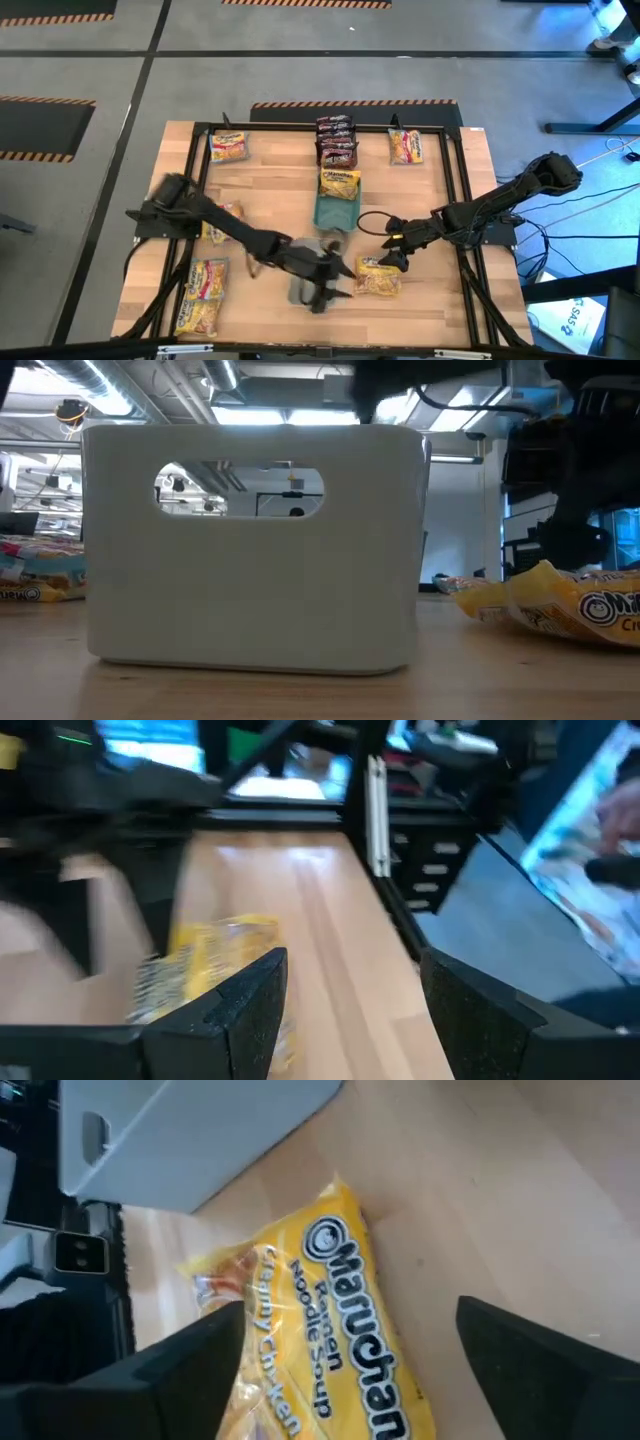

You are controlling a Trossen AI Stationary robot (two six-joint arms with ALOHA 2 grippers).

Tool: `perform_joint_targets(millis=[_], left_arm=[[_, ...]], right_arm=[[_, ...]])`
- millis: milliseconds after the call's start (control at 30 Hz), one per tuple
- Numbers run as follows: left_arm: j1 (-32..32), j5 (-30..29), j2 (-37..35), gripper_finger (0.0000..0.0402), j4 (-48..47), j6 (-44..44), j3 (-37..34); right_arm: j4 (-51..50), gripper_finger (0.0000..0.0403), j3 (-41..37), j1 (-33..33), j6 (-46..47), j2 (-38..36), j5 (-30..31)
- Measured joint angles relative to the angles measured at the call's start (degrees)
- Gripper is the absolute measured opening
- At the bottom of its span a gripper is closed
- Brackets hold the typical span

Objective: Sort Maruchan noodles
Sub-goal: Put the yellow noodle pack into the green bin

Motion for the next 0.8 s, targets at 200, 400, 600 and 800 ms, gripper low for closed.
perform_joint_targets(millis=[200, 400, 600, 800], left_arm=[[0.5, 2.1, 12.4, 0.0225, -19.3, 2.0, 18.7], [0.9, 1.8, 20.7, 0.0224, -22.7, 3.7, 27.2], [2.7, 5.1, 24.0, 0.0224, -22.0, 3.8, 29.2], [3.9, 8.9, 25.5, 0.0224, -21.4, 4.3, 29.1]], right_arm=[[-2.0, 0.0361, 0.0, 0.0, -0.2, 0.6, -1.9], [-1.8, 0.0349, 0.0, 0.0, -0.3, 0.6, -3.0], [-0.8, 0.0344, 0.0, 0.0, -0.3, 2.7, -2.6], [-0.4, 0.0344, -0.1, 0.0, -0.3, 4.1, -2.8]])
